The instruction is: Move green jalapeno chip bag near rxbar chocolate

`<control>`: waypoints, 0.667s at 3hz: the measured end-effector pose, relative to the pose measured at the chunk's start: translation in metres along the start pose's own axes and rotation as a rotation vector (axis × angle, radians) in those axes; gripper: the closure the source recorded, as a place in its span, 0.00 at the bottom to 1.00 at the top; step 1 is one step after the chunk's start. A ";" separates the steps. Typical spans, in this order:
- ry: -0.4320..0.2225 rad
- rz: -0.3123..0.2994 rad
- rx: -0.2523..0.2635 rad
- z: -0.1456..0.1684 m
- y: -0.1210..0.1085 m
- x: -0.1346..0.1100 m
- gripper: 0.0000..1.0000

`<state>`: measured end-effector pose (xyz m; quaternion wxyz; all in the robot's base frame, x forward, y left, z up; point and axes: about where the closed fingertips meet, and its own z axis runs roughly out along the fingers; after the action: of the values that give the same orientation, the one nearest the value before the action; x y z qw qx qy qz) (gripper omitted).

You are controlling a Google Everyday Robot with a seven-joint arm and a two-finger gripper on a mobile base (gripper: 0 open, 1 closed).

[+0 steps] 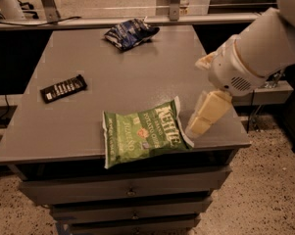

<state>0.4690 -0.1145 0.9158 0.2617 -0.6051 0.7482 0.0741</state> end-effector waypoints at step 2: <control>-0.141 0.110 -0.088 0.087 0.004 -0.013 0.00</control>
Offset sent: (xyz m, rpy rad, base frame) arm 0.0369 0.0627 -0.1114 0.2615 0.1463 -0.0615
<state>0.4934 -0.0647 0.8470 0.2825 -0.5673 0.7561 0.1636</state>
